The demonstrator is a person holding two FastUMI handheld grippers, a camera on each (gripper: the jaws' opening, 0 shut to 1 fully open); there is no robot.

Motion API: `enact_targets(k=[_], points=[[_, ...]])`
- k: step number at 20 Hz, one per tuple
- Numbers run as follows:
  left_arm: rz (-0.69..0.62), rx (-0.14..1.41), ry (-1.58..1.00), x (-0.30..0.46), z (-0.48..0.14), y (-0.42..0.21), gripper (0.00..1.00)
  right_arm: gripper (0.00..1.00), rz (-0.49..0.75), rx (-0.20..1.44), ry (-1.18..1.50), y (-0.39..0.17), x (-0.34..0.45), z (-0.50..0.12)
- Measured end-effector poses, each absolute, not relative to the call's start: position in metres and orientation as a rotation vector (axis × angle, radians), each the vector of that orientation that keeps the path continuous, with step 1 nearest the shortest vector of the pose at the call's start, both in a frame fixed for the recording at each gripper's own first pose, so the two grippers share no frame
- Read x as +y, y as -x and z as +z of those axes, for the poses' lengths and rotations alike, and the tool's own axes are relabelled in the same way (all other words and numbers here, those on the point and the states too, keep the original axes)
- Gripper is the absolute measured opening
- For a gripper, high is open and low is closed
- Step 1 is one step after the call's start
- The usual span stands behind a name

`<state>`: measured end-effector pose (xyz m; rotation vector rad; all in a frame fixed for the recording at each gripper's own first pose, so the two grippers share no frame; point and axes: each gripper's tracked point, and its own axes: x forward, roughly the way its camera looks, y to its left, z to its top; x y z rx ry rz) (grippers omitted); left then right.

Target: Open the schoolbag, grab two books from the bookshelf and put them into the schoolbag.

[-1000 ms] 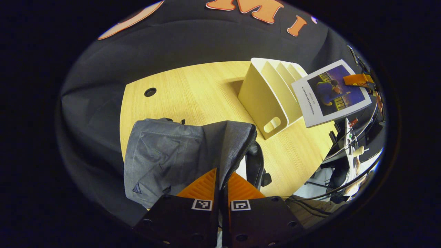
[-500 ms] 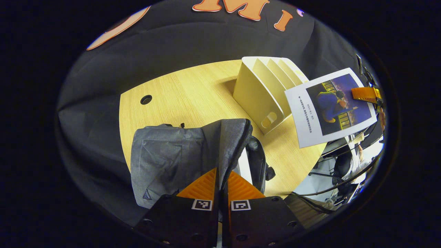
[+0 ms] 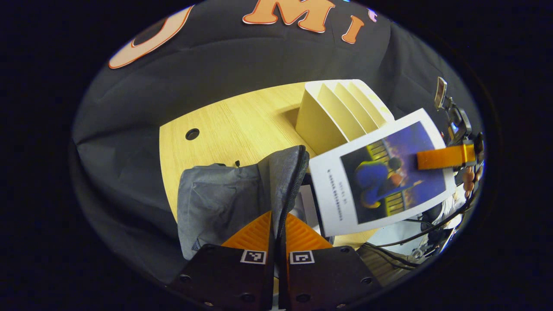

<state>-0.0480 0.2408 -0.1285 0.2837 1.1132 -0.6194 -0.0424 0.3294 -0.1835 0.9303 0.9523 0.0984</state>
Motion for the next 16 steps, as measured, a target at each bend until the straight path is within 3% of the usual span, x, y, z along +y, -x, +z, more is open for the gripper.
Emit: enact_targets(k=[16], points=[[-0.653,1.025,-0.184,0.213,-0.094,0.052,0.06,0.37,0.239,0.904,-1.176,0.001,0.430,-0.269]])
